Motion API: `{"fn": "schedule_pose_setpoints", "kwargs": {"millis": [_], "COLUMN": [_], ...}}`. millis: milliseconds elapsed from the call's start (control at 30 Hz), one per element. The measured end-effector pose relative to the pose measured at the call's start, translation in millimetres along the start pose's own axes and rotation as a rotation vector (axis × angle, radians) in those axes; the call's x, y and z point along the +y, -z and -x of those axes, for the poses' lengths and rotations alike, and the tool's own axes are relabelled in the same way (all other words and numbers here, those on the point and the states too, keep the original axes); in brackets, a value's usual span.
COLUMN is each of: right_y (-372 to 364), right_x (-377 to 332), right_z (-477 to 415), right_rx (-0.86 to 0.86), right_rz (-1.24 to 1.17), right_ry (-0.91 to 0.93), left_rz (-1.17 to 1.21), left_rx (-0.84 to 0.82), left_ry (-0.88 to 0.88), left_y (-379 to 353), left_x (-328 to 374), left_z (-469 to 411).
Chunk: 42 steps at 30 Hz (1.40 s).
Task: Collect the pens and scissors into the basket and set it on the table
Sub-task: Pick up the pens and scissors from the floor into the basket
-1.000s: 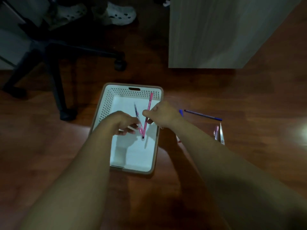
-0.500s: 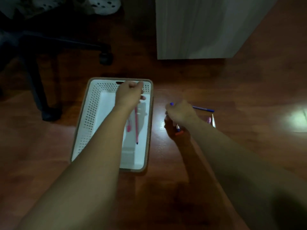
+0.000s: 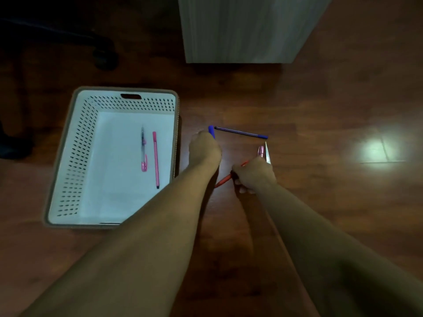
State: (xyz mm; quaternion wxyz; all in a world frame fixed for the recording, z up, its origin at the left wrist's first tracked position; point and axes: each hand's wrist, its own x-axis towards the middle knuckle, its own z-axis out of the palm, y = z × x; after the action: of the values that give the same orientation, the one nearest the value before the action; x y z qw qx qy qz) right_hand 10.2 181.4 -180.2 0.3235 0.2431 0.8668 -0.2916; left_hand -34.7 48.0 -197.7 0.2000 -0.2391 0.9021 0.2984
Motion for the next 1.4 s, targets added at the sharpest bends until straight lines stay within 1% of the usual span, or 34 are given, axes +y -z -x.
{"fn": "schedule_pose_setpoints", "kwargs": {"millis": [200,300,367,400,433,500,567,633,733,800,933,1067,1133,1167,1267,1333,1400], "right_y": [3.7,8.5,13.2,14.8,16.4,15.2,8.0,-5.0,-27.7,-39.7,-51.3,-36.0,-19.1,-9.4,15.0,31.5,45.6], "right_x": [-0.4,-21.4,-45.6,-59.7,-74.7,-103.5,-127.1,-143.7,-158.2,-161.3,-158.7,-147.1,-136.2,-128.9,-99.4,-73.7,-46.1], "right_z": [0.3,1.3,5.6,8.1,14.5,27.4,38.7,48.7,57.3,60.9,59.1,54.9,50.1,46.3,27.6,14.9,2.6], "right_rx": [-0.024,0.043,0.113,0.123,0.113,0.094,0.098,0.078,0.051,0.037,0.018,0.082,0.13,0.146,0.17,0.223,0.271], "right_rz": [0.014,-0.056,-0.096,-0.105,-0.134,-0.211,-0.229,-0.183,-0.112,-0.056,0.023,0.122,0.112,0.096,0.052,0.035,0.003], "right_ry": [0.031,0.063,0.166,0.222,0.272,0.382,0.482,0.565,0.645,0.645,0.638,0.649,0.63,0.6,0.47,0.347,0.224], "left_rz": [-0.05,0.009,0.01,0.066,0.134,0.169,0.081,-0.06,-0.155,-0.174,-0.194,-0.254,-0.259,-0.225,-0.077,-0.041,0.03], "left_rx": [-0.112,-0.149,-0.128,-0.112,-0.098,-0.095,-0.129,-0.176,-0.299,-0.354,-0.395,-0.42,-0.386,-0.349,-0.257,-0.279,-0.376], "left_ry": [-0.014,-0.075,-0.098,-0.082,-0.065,-0.03,0.012,0.086,0.202,0.228,0.252,0.281,0.229,0.181,-0.025,-0.132,-0.145], "left_y": [17.8,49.1,77.9,94.4,113.0,149.2,179.2,196.2,199.7,194.4,187.0,191.0,189.8,186.3,167.2,144.8,114.4], "left_x": [23.7,30.2,28.1,25.0,20.7,6.5,-11.9,-30.0,-52.7,-63.8,-76.1,-62.6,-45.7,-35.9,-4.8,16.8,33.4], "left_z": [-0.5,-8.2,-18.5,-23.9,-27.6,-33.4,-36.3,-35.9,-36.4,-34.9,-33.9,-29.5,-26.4,-26.7,-27.0,-20.3,-9.0]}}
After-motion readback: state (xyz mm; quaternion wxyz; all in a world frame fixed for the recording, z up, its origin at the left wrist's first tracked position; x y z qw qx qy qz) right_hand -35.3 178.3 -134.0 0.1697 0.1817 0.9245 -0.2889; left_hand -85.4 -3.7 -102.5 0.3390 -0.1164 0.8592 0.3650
